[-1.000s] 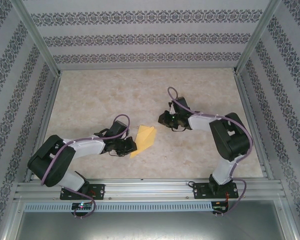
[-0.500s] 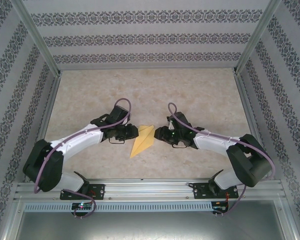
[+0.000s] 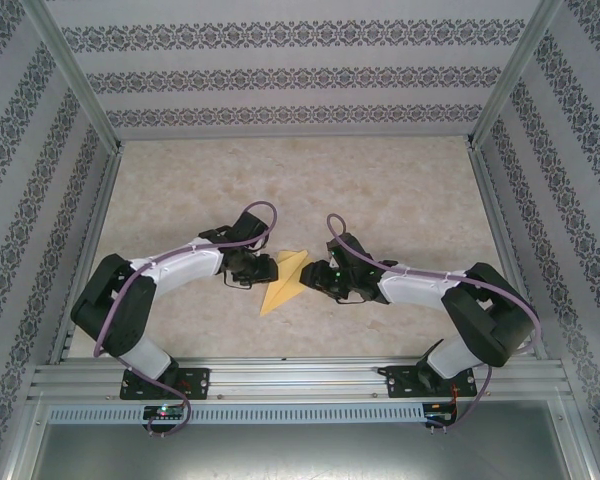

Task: Fold a paper plane with a square sheet of paper (pick it up from the middle)
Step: Turn over the paper at the center of the table.

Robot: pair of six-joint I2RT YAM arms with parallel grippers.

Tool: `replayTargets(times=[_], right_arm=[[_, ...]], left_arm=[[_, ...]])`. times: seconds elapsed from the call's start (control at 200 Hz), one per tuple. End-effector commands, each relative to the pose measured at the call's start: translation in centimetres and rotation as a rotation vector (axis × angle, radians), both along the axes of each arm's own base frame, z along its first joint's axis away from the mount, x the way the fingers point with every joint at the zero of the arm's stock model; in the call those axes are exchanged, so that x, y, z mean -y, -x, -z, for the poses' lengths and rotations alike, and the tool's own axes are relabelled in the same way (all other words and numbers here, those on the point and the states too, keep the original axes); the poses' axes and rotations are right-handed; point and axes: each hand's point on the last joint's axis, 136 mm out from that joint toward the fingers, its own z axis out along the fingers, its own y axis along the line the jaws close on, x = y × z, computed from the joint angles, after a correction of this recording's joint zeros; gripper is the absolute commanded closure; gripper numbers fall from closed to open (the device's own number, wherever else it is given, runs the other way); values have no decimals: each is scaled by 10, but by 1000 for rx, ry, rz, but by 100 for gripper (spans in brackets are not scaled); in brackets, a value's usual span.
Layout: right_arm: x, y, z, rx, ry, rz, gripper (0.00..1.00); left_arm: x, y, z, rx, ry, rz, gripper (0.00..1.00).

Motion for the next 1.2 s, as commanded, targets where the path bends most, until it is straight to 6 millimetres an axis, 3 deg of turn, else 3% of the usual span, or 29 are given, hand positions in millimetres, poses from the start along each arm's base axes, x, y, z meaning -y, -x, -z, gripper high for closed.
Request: replayTargets(times=[0.0, 0.22, 0.465, 0.704, 0.919, 1.194], right_arm=[[0, 1, 7, -12, 8, 21, 48], [-14, 1, 8, -24, -20, -12, 49], [-28, 0, 14, -33, -48, -34, 51], [-26, -3, 18, -39, -38, -6, 52], [-30, -12, 7, -27, -91, 32, 54], [-24, -18, 15, -52, -57, 71, 55]], left_arm=[[2, 0, 3, -21, -1, 30, 64], [-6, 3, 16, -49, -52, 19, 64], [-10, 4, 25, -69, -79, 17, 71], [-8, 7, 33, -99, -79, 24, 72], [-4, 7, 33, -104, -59, 30, 75], [-2, 8, 34, -111, -49, 34, 75]])
